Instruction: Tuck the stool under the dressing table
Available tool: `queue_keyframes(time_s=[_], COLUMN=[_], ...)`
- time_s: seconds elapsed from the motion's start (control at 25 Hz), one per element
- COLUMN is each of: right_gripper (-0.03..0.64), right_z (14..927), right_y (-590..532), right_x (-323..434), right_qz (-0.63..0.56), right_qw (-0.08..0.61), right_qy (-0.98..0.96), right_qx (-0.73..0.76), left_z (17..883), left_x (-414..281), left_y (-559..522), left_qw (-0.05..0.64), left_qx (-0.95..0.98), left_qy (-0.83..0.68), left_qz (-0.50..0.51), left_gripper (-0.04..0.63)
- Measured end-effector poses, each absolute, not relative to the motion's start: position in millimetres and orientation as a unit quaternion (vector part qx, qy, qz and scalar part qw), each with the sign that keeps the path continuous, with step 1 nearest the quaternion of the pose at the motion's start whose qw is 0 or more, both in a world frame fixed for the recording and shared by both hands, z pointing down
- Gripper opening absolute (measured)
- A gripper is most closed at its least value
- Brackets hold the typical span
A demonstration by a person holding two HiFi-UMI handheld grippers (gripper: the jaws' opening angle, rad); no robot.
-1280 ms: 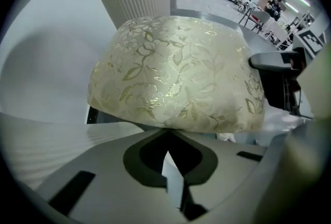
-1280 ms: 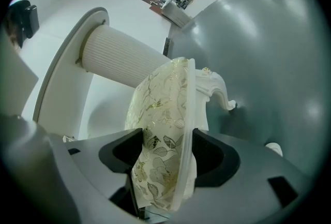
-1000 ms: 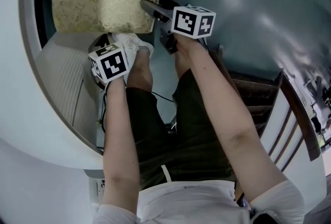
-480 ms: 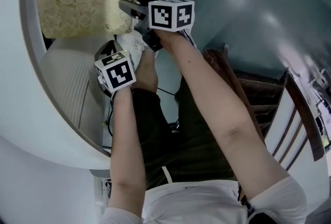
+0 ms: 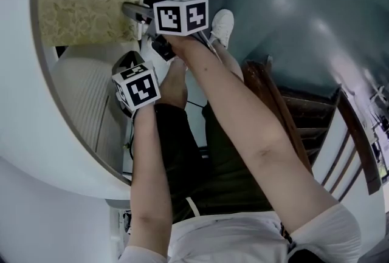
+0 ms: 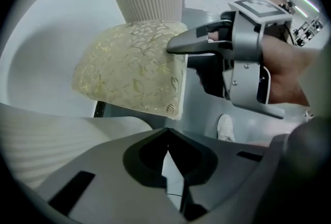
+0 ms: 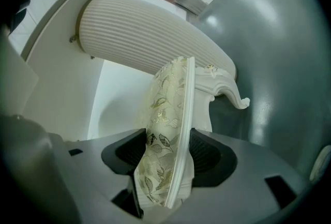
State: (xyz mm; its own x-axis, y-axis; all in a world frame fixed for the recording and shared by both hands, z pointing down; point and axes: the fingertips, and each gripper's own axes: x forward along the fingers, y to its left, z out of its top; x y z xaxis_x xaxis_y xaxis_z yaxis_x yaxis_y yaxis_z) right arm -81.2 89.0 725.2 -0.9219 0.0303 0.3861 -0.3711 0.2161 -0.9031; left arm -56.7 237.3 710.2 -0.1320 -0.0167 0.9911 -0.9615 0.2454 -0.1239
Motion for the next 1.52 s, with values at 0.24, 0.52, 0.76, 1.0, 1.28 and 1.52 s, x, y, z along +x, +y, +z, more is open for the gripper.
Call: queue_keyframes(time_s=[0.24,0.52,0.76,1.0,1.28,1.52], right_gripper=[0.253,0.249,0.235,0.168,0.033,0.009], right_z=[735,717,710,699,681,654], right_y=[89,90,84,71,48,35], right_x=[-91,-167,-167,-139,-81,-26], right_qz=[0.608,0.604,0.602,0.586,0.548,0.533], right_qw=[0.170,0.167,0.175,0.185,0.197,0.203], right_qy=[-0.771,-0.777,-0.778,-0.786,-0.804,-0.807], right_qx=[0.080,0.058,0.042,0.069,0.118,0.150], left_z=[725,711,703,691,679,654], left_x=[-38,-88,-91,-91,-72,-43], left_y=[237,232,219,202,179,148], left_qw=[0.517,0.520,0.519,0.513,0.506,0.492], left_qx=[0.411,0.409,0.418,0.432,0.469,0.522], left_qy=[-0.596,-0.601,-0.598,-0.594,-0.580,-0.563], left_qz=[0.457,0.450,0.445,0.443,0.433,0.410], left_gripper=[0.003,0.003,0.003,0.003,0.003,0.003])
